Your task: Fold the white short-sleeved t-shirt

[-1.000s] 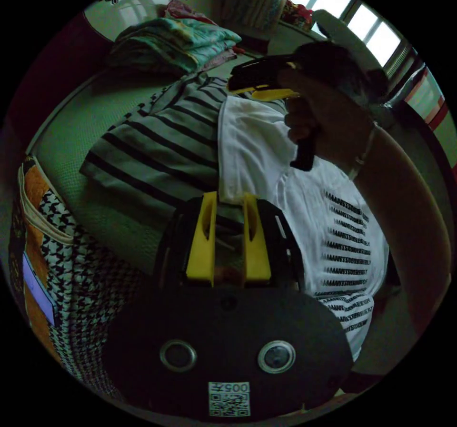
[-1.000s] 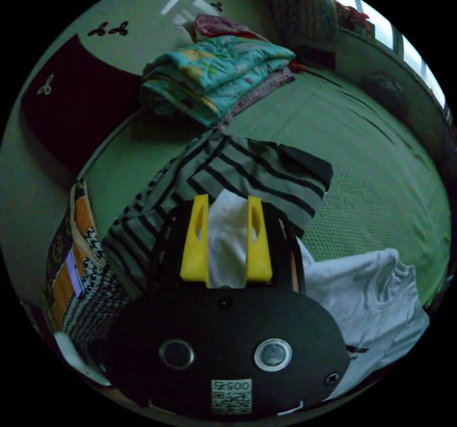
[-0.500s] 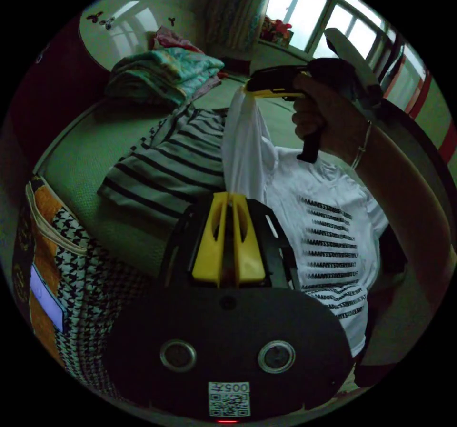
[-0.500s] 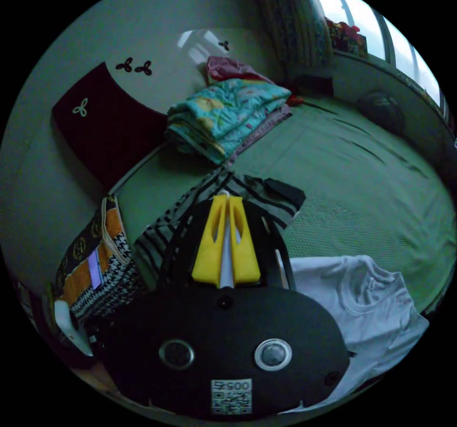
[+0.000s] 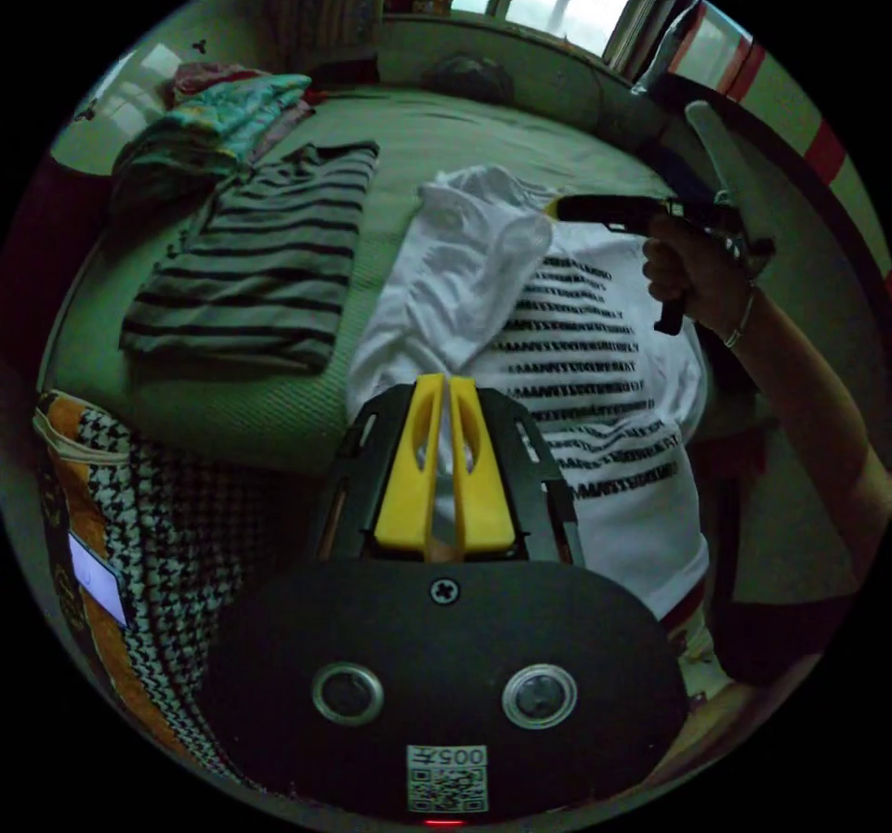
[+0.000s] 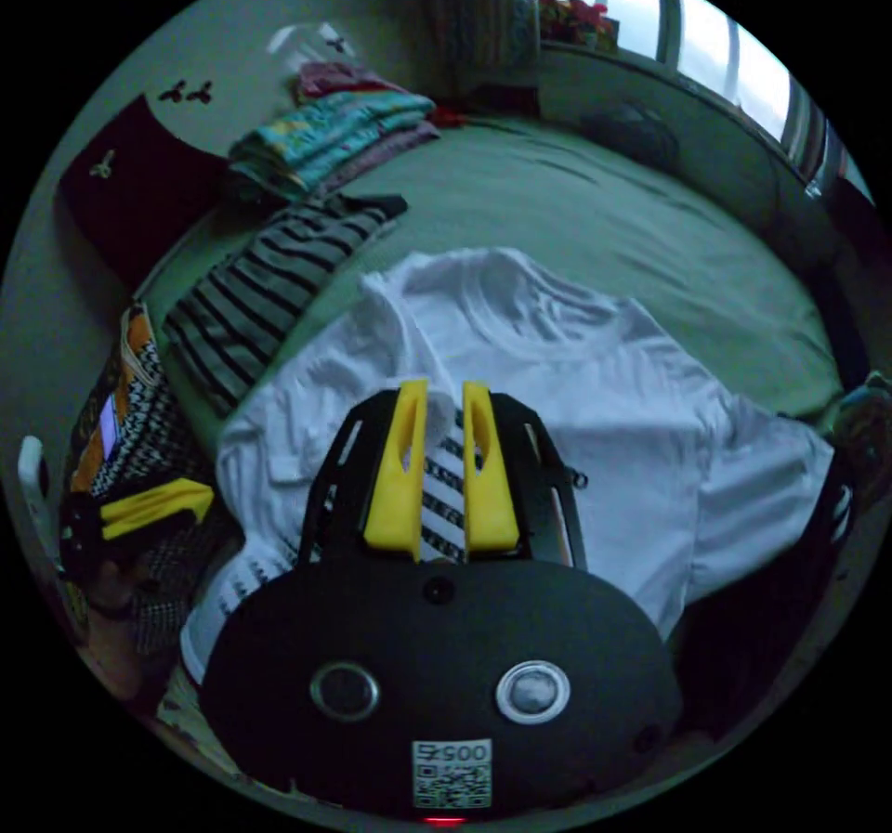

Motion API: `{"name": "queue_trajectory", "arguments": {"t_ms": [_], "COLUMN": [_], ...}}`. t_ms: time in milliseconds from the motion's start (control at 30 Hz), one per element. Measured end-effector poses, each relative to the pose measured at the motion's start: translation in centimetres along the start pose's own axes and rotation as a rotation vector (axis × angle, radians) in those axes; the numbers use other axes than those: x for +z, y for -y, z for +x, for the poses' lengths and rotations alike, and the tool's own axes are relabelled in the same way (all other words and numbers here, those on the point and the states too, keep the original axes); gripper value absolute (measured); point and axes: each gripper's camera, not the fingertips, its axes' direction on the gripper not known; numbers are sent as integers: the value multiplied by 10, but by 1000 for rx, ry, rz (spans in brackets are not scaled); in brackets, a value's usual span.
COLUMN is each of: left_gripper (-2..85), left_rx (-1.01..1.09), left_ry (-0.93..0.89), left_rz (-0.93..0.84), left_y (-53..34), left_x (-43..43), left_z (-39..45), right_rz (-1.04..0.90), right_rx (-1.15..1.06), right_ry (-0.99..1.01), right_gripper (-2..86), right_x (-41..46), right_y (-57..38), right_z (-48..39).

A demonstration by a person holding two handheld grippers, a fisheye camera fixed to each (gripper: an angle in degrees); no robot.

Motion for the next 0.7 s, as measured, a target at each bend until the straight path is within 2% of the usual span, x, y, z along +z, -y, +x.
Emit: {"name": "queue_trajectory", "arguments": {"t_ms": [200,400,600,700], "left_gripper": [40,61,79,78], "left_rx": [-29,-35,-25,-28], "left_ry": [84,146,148,138], "left_rz": [16,42,-27,-45], "left_y": [19,53,81,86], "left_x": [8,25,59,70], "left_z": [1,1,-6,-10], "right_rz": [70,121,2,-79], "right_rx": [-52,-288,-432,-482], "right_ry": [-9,-20,-52,-119], "right_gripper": [74,91,103,68], "right_x": [-10,5,61,90], "right_y": [17,69,132,149], "right_z": [5,-42,-78,-82]}}
